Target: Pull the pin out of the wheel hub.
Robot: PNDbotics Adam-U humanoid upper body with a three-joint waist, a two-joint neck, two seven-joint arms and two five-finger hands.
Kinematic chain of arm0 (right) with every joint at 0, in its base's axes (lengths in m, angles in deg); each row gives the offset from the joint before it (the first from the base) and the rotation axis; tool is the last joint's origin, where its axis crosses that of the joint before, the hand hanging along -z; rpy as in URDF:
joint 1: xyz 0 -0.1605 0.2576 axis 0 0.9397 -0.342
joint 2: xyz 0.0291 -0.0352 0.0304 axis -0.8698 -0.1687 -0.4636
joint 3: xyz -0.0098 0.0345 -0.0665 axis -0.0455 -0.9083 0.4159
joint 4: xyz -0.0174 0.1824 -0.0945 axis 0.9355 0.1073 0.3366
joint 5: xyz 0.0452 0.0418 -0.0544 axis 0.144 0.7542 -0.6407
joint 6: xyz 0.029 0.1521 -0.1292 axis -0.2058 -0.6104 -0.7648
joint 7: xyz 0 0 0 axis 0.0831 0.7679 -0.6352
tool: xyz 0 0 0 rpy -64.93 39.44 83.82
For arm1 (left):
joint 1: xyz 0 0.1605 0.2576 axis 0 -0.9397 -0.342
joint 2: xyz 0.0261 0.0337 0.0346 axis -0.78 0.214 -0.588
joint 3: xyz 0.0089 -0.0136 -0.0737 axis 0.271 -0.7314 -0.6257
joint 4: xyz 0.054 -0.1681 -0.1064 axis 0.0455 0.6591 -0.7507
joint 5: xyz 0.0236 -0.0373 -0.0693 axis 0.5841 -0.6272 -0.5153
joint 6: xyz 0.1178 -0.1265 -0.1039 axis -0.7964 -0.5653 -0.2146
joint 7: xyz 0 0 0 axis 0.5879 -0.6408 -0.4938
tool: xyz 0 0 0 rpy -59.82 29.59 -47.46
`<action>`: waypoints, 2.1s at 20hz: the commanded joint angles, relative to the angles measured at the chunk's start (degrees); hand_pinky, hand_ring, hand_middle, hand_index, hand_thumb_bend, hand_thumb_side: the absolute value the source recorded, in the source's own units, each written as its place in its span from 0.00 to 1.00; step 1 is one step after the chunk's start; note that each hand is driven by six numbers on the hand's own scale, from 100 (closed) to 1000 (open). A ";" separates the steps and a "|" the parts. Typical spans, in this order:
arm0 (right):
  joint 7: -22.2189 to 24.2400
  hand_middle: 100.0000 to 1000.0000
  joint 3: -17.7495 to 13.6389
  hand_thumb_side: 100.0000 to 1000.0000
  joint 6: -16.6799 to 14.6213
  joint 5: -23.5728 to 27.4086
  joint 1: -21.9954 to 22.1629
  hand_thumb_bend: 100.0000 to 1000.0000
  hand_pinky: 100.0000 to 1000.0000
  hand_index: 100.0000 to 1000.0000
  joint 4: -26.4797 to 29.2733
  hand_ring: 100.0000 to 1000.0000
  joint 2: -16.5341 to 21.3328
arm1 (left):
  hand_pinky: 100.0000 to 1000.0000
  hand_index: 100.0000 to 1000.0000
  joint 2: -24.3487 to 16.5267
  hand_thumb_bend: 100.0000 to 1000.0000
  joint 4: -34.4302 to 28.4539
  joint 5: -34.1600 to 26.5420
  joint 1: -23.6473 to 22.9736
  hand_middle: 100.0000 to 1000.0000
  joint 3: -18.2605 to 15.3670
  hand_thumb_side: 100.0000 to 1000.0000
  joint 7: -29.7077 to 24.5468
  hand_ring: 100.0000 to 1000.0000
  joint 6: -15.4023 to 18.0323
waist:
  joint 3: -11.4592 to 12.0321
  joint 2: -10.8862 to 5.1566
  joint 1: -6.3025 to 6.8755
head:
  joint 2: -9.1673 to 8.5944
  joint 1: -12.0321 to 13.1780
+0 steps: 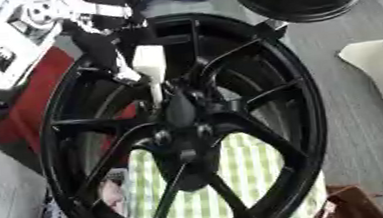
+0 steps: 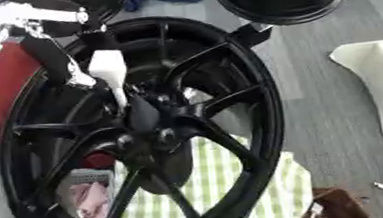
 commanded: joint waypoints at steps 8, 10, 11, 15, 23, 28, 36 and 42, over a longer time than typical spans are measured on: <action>-1.21 0.53 -0.84 0.47 0.77 0.54 -0.55 0.06 0.69 0.70 -0.17 0.63 1.05 | 0.76 0.48 -0.38 0.17 -1.10 -3.18 1.36 0.41 -1.65 0.00 0.89 0.59 -2.24 | -0.24 -1.36 -0.01 | 0.15 0.30; -1.39 0.53 -0.86 0.48 0.89 0.58 -0.55 0.06 0.69 0.70 -0.20 0.63 0.99 | 0.76 0.44 -0.52 0.17 -1.33 -3.71 1.42 0.40 -1.58 0.00 1.63 0.58 -2.80 | -0.24 -1.38 0.03 | 0.16 0.32; -1.49 0.53 -0.86 0.48 0.92 0.66 -0.56 0.06 0.69 0.70 -0.22 0.63 0.95 | 0.76 0.42 -0.62 0.17 -1.45 -3.84 1.43 0.40 -1.60 0.00 1.98 0.57 -3.05 | -0.25 -1.39 0.04 | 0.14 0.32; -1.59 0.53 -0.82 0.47 1.03 0.61 -0.50 0.07 0.69 0.70 -0.26 0.63 0.92 | 0.75 0.40 -1.17 0.15 -2.37 -4.56 1.80 0.38 -2.36 0.00 3.67 0.56 -3.86 | -0.27 -1.42 -0.04 | 0.17 0.32; -1.82 0.53 -1.07 0.47 0.87 0.72 -0.22 0.07 0.69 0.70 -0.18 0.63 0.87 | 0.75 0.39 -4.61 0.06 -5.76 -9.70 3.43 0.37 -9.88 0.00 10.28 0.55 -5.87 | 0.14 -1.53 -0.41 | 0.04 -0.12; -2.17 0.53 -1.49 0.47 0.62 0.73 0.35 0.07 0.69 0.70 -0.15 0.63 1.14 | 0.75 0.39 -9.23 0.03 -5.24 -12.89 1.71 0.36 -15.86 0.00 15.18 0.54 -6.64 | 0.84 -1.52 -0.59 | -0.24 -0.70; -2.95 0.53 -2.52 0.47 -0.06 0.77 1.14 0.07 0.69 0.70 0.12 0.63 1.63 | 0.76 0.44 -21.04 0.04 -1.18 -19.28 -11.39 0.38 -25.35 0.00 26.93 0.55 -6.27 | 2.30 -1.12 -1.00 | -0.64 -1.24; -3.25 0.53 -2.86 0.47 -0.37 1.16 0.94 0.07 0.69 0.70 0.44 0.63 1.53 | 0.81 0.64 -24.37 0.15 2.35 -22.28 -21.66 0.49 -28.75 0.08 29.92 0.65 -4.48 | 2.60 -1.10 -1.53 | -1.17 -1.25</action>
